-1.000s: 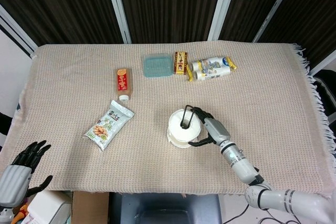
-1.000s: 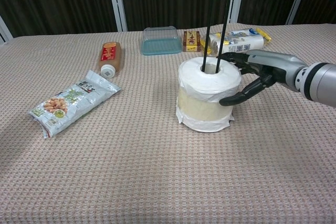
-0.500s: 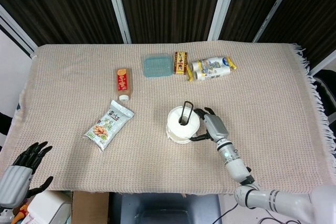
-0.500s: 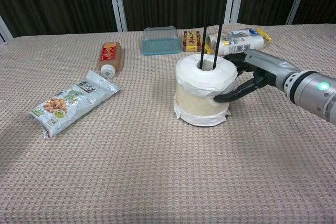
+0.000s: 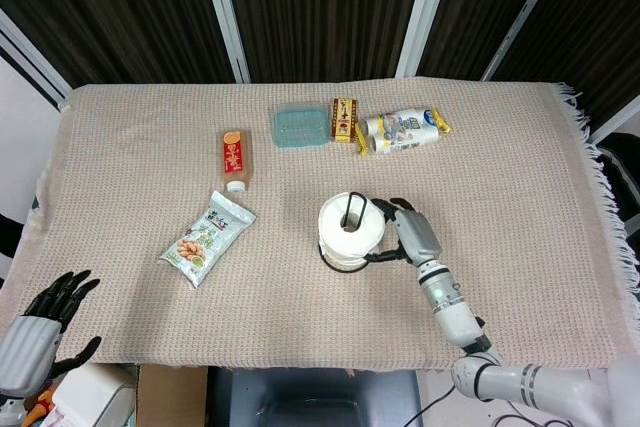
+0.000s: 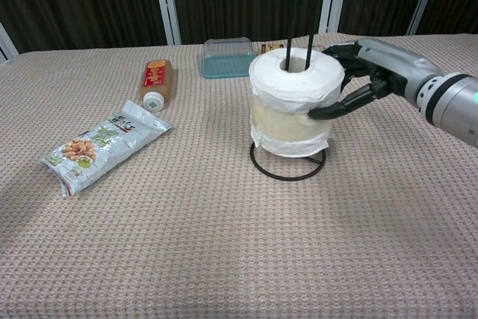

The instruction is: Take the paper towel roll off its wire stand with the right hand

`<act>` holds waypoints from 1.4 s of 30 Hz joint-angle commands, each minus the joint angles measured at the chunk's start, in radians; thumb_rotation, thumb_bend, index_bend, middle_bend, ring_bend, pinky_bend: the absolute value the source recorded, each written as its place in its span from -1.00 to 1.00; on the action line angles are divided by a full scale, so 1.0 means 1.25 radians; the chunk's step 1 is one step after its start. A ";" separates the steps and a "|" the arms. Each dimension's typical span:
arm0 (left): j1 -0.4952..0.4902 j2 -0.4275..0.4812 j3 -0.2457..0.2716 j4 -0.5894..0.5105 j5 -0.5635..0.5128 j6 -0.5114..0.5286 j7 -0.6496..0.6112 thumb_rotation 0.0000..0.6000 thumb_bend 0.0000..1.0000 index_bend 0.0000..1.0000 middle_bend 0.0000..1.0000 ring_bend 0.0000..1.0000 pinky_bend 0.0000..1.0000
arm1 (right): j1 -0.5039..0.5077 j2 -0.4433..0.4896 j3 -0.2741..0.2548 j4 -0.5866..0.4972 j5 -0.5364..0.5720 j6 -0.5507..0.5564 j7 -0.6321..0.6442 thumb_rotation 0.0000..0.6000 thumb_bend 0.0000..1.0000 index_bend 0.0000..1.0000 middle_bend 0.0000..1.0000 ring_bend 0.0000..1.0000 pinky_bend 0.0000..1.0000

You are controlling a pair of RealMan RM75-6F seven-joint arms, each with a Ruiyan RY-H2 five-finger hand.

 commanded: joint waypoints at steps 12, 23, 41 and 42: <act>-0.002 0.002 0.006 -0.003 0.013 -0.002 -0.002 1.00 -0.42 -0.72 -0.84 -0.83 -0.60 | 0.006 0.254 0.147 -0.345 0.174 0.000 -0.064 1.00 -1.00 0.29 -0.10 -0.01 -0.50; -0.005 0.002 0.010 0.000 0.019 -0.006 -0.011 1.00 -0.42 -0.71 -0.83 -0.83 -0.60 | 0.026 0.367 0.232 -0.523 0.267 0.087 -0.142 1.00 -1.00 0.29 -0.10 -0.01 -0.50; -0.011 -0.002 0.007 0.001 0.009 -0.019 0.002 1.00 -0.42 -0.70 -0.82 -0.83 -0.60 | -0.129 0.521 0.114 -0.618 0.195 0.175 -0.150 1.00 -1.00 0.29 -0.10 -0.01 -0.49; -0.011 -0.002 0.007 0.000 0.009 -0.020 0.002 1.00 -0.42 -0.70 -0.82 -0.83 -0.60 | -0.143 0.518 0.085 -0.606 0.174 0.170 -0.148 1.00 -1.00 0.29 -0.10 -0.01 -0.49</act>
